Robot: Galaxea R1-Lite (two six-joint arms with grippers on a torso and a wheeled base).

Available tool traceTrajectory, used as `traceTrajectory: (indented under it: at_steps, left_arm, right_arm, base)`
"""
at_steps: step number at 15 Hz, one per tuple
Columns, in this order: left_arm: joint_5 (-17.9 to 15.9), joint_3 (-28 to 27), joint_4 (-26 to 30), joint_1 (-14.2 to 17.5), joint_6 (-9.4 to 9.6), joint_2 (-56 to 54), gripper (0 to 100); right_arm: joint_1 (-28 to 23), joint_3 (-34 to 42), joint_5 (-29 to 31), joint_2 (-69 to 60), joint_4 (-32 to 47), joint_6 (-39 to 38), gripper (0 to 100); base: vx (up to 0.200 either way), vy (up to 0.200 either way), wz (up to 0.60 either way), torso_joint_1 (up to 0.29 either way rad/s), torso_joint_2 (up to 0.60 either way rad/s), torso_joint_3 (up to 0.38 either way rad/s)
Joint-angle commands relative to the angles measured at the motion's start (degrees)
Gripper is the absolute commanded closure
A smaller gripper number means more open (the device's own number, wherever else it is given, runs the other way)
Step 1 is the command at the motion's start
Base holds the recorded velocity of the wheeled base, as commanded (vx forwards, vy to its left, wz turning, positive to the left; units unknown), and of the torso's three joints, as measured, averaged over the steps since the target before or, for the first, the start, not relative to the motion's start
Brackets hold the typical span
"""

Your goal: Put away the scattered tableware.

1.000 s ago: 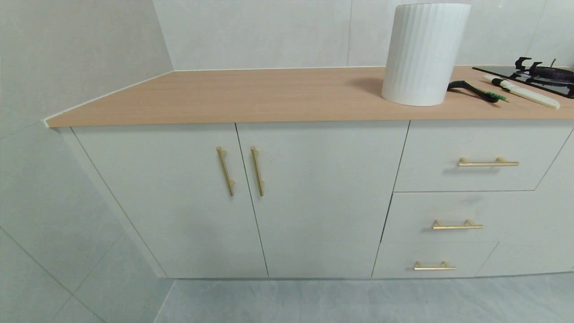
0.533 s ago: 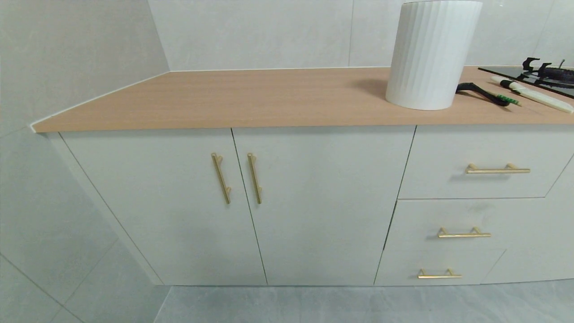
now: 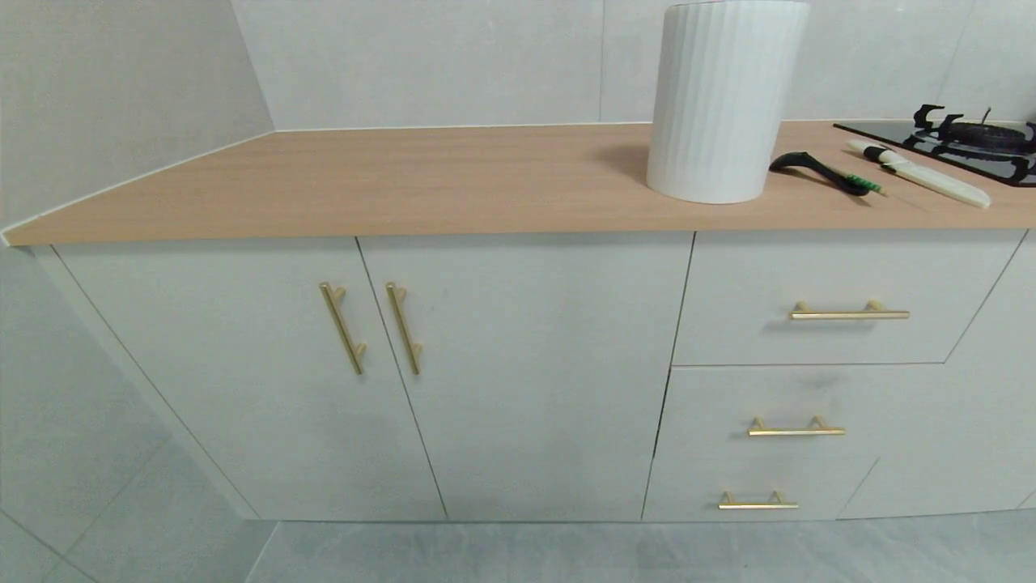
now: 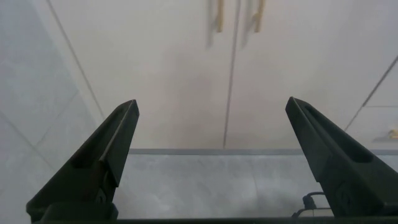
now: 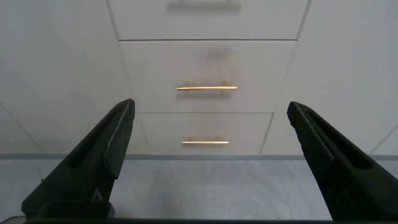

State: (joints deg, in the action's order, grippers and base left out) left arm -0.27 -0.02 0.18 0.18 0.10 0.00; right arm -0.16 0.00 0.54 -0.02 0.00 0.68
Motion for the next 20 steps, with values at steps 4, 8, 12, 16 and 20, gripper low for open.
traceTrajectory:
  at_steps: [4, 8, 12, 16, 20]
  left_arm:
    - [0.0, 0.02, -0.01, -0.01, -0.1, 0.0, 0]
    - [0.0, 0.02, -0.01, -0.01, -0.01, 0.09, 0]
    - [0.0, 0.02, -0.01, -0.01, -0.01, 0.09, 0]
    - [0.0, 0.02, -0.01, -0.01, -0.01, 0.09, 0]
    - [0.0, 0.02, -0.01, -0.01, -0.01, 0.0, 0]
  right_arm:
    - [-0.02, 0.0, -0.01, 0.11, 0.0, 0.02, 0]
    - [-0.02, 0.0, 0.08, 0.11, 0.0, 0.02, 0]
    - [-0.02, 0.0, 0.08, 0.11, 0.0, 0.02, 0]
    - [-0.02, -0.18, -0.36, 0.11, -0.09, 0.55, 0]
    - [2.8, -20.3, -4.49, 17.25, 2.2, -3.06, 0]
  base:
    - [0.0, -0.15, 0.0, 0.003, 0.0, 0.002]
    - [0.0, 0.0, 0.0, 0.0, 0.0, 0.0]
    - [0.0, 0.0, 0.0, 0.0, 0.0, 0.0]
    - [0.0, 0.0, 0.0, 0.0, 0.0, 0.0]
    - [0.0, 0.0, 0.0, 0.0, 0.0, 0.0]
